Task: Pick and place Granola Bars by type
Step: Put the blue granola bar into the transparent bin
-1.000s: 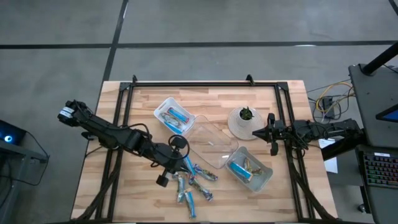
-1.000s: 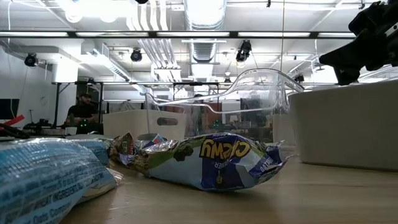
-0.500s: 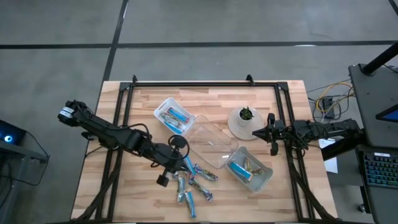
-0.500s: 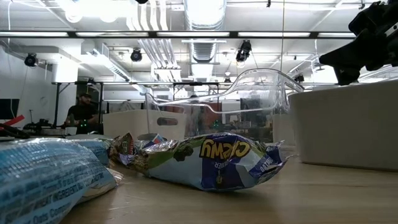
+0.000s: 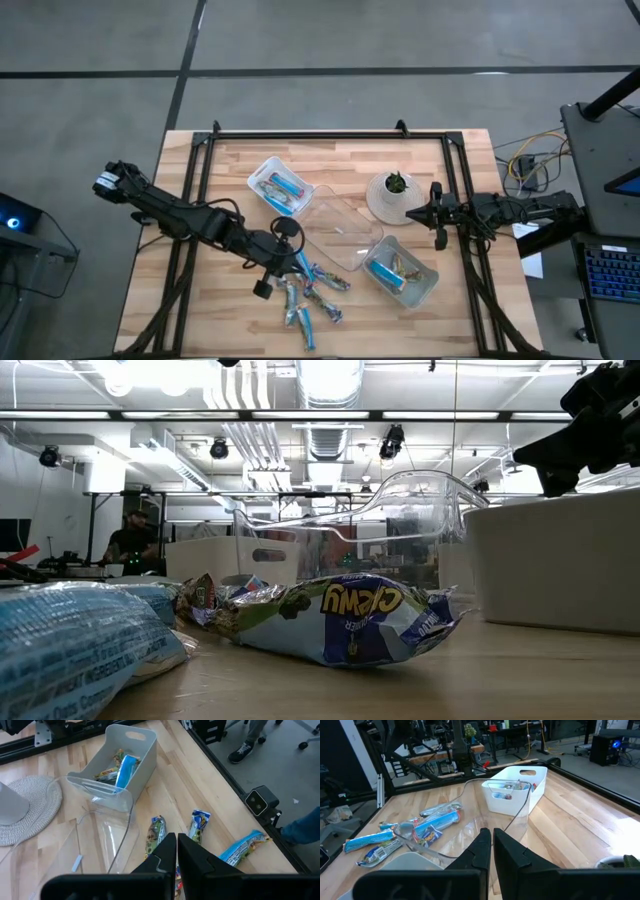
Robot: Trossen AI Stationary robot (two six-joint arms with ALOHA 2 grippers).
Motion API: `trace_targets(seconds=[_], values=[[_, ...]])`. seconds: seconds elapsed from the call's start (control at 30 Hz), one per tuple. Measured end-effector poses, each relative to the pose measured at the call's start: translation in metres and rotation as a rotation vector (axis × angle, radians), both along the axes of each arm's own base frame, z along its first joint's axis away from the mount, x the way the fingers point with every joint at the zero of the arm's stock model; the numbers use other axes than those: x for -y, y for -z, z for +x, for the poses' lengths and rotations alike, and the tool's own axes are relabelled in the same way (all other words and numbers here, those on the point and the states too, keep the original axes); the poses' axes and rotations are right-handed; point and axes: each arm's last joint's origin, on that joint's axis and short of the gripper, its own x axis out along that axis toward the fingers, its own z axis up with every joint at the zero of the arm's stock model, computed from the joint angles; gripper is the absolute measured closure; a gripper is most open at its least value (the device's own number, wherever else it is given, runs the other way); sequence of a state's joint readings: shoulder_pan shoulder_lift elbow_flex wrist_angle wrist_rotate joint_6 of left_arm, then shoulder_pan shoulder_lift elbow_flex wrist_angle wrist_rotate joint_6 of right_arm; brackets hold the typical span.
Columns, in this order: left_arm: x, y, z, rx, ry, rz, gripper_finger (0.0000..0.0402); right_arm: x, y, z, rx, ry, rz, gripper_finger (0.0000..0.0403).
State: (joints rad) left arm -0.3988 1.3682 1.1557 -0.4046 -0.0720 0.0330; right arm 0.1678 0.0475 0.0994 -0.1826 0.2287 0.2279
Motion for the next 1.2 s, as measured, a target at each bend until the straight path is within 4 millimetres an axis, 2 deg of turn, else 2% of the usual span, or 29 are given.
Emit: trace_targets(seconds=[0.6, 0.97, 1.07, 1.2], values=[[0.000, 0.001, 0.000, 0.004, 0.011, 0.016, 0.0401, 0.000, 0.000, 0.000, 0.000, 0.000, 0.000, 0.0390], [0.002, 0.015, -0.003, 0.021, 0.046, 0.015, 0.0399, 0.000, 0.000, 0.000, 0.000, 0.000, 0.000, 0.0390], [0.002, 0.014, -0.006, 0.032, 0.050, 0.006, 0.0382, 0.000, 0.000, 0.000, 0.000, 0.000, 0.000, 0.0390], [0.001, 0.012, -0.007, 0.031, 0.040, -0.008, 0.0339, 0.000, 0.000, 0.000, 0.000, 0.000, 0.000, 0.0390]])
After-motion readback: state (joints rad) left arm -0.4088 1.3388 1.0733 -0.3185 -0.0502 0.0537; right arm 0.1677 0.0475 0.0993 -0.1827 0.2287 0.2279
